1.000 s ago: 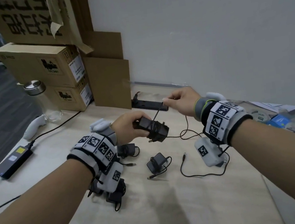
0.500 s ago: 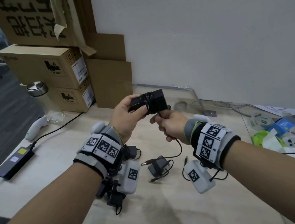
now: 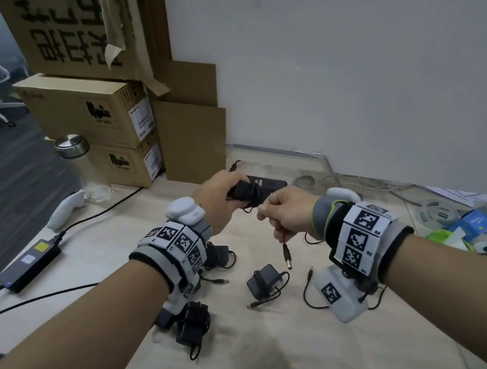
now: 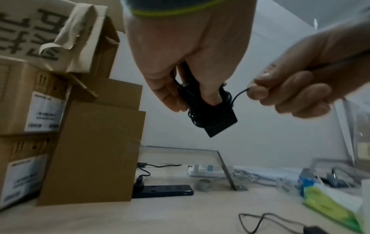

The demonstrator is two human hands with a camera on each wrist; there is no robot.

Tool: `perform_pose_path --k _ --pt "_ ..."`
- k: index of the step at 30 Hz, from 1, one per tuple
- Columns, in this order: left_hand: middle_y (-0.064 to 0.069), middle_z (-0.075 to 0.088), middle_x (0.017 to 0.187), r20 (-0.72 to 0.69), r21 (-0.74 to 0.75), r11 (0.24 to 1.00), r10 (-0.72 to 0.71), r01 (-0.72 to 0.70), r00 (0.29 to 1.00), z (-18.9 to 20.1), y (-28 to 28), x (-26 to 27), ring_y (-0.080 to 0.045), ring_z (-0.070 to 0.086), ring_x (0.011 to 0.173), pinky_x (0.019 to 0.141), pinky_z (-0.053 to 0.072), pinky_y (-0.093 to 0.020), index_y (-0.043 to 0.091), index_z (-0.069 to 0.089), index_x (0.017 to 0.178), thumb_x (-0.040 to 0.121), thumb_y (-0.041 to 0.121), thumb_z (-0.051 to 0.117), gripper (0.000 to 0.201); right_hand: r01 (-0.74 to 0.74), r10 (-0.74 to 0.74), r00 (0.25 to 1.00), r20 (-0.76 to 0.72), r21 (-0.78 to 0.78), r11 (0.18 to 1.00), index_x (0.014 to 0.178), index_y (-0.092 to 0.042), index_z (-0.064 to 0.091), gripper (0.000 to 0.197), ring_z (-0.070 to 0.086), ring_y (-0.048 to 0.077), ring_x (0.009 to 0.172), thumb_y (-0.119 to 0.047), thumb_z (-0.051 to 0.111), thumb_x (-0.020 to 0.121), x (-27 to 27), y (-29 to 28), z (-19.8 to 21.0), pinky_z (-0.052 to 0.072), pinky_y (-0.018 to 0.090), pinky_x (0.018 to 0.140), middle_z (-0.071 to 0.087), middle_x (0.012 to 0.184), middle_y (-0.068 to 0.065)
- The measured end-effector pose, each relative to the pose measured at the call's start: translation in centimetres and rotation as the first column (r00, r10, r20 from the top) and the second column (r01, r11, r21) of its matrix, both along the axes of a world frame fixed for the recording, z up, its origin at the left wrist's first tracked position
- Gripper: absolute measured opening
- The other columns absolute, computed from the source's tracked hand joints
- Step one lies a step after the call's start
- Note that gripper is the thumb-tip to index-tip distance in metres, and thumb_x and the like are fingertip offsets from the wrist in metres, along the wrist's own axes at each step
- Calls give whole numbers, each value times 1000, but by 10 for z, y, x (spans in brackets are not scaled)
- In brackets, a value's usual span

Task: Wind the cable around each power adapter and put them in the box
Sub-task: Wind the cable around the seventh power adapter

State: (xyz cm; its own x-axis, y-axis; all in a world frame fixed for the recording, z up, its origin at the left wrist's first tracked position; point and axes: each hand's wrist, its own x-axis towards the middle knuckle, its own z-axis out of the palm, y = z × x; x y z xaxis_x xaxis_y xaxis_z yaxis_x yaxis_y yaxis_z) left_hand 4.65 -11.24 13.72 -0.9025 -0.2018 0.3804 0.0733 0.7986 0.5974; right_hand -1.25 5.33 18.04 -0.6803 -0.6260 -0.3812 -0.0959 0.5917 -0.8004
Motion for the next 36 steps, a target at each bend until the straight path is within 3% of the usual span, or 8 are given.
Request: perform_pose_path --k 6,10,17,22,28,30,34,36 --pt "9 59 97 308 -148 958 -191 245 932 10 4 2 -16 57 89 79 48 -33 26 62 107 81 18 72 29 -149 279 861 -425 313 938 76 -19 68 22 59 9 55 -34 61 91 -22 9 21 45 20 55 63 61 -4" --pt "13 63 87 287 165 953 -291 253 913 14 5 6 -3 60 80 73 47 -19 24 65 101 74 5 77 35 -134 180 893 -413 137 981 80 -14 71 21 58 9 56 -33 66 88 -40 16 20 49 23 62 64 61 -3" --pt "-12 60 100 61 823 513 -509 245 859 20 5 14 -19 63 82 71 56 -29 19 57 108 80 -2 67 36 149 -139 989 55 -338 929 73 -10 66 18 51 19 54 -18 64 89 -48 25 6 48 31 61 55 63 10" --pt "-9 58 104 -61 943 294 -299 153 952 18 24 6 -22 63 89 74 57 -29 14 57 104 85 -8 56 29 240 -203 967 155 -285 928 96 -15 67 25 39 14 51 -10 43 98 -36 15 -1 46 25 53 47 63 4" --pt "-8 62 108 -152 986 62 -42 155 987 12 41 -11 -23 64 91 75 56 -32 13 55 106 92 -5 50 23 308 -184 929 321 -397 865 82 -17 60 33 41 15 55 2 37 95 -29 6 -1 46 29 54 45 66 1" --pt "-9 61 111 -114 990 90 34 111 993 11 44 -16 -23 64 95 76 54 -33 15 55 105 94 1 53 19 315 -185 930 317 -427 848 89 -17 61 33 46 16 57 8 38 93 -29 2 -2 47 30 54 50 72 3" --pt "-5 64 110 -58 940 338 59 34 997 12 48 -18 -25 63 103 76 54 -34 23 56 106 92 8 61 21 362 -213 915 343 -460 811 92 -10 60 19 52 15 64 5 49 87 -29 0 -1 48 32 57 54 84 9" --pt "-6 64 108 -60 946 319 -26 65 998 16 45 -14 -24 63 101 80 56 -36 19 56 108 92 4 59 23 340 -188 923 336 -482 807 95 -12 62 11 51 14 68 -5 57 88 -33 4 -2 47 32 59 56 84 6"
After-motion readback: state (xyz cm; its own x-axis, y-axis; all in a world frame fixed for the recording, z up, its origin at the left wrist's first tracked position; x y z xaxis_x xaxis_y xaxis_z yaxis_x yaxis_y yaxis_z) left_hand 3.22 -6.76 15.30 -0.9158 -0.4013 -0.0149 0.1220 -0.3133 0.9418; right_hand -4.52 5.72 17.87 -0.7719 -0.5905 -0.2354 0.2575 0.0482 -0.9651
